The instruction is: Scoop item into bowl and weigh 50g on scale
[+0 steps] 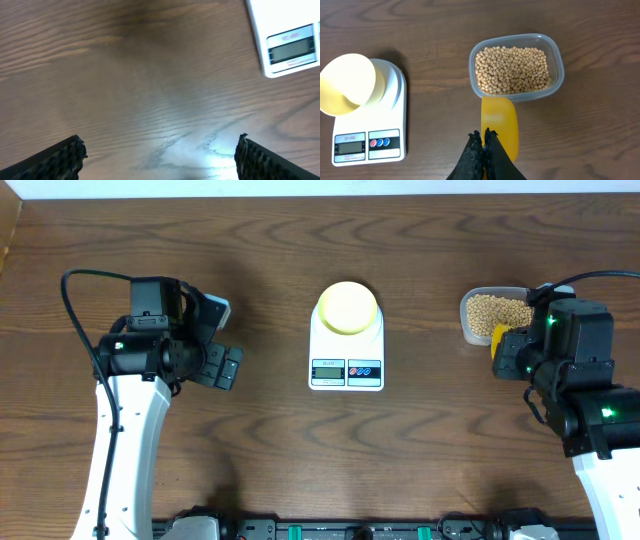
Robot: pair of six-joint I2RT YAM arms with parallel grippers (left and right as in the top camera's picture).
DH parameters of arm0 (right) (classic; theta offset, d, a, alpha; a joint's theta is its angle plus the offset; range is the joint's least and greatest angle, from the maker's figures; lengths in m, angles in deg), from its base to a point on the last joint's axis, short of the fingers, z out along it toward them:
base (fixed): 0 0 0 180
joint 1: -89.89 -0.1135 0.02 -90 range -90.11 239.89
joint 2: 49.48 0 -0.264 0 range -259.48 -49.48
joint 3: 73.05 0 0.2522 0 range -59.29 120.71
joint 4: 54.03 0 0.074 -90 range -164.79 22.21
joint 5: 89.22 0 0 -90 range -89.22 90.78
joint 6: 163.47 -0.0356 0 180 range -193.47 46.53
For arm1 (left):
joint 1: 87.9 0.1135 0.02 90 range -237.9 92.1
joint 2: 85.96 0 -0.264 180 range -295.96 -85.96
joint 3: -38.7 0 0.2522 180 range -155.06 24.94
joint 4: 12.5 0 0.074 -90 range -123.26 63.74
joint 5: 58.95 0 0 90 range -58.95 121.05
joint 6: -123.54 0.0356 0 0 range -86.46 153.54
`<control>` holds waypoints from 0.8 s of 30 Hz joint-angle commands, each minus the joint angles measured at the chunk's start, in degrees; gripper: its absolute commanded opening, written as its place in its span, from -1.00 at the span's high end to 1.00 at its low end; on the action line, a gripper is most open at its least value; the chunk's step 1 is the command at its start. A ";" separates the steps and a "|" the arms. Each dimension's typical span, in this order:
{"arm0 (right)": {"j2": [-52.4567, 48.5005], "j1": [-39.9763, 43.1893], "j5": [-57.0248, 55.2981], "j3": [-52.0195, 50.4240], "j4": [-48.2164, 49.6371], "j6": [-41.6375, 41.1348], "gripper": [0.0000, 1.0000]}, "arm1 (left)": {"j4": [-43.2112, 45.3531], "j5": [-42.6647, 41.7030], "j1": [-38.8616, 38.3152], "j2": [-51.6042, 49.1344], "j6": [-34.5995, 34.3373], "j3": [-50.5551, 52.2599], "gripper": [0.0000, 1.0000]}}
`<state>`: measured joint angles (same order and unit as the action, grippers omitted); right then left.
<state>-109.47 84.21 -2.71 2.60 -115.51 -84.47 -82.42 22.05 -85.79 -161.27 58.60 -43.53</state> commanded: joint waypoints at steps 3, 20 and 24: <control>-0.02 0.48 -0.46 0.90 0.55 0.83 0.98 | -1.31 -5.55 0.17 0.35 -14.36 -0.09 -0.95; -0.02 0.44 -0.46 0.90 1.86 0.81 0.98 | -2.82 21.35 -27.89 -0.83 -45.27 -0.09 -0.96; -0.02 0.44 -0.46 0.90 1.88 0.81 0.98 | -0.15 21.94 -31.19 -2.82 -46.18 -0.09 -0.96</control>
<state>-109.47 84.21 -2.69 2.60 -113.77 -84.47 -84.06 40.02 -114.75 -162.08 16.78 -43.53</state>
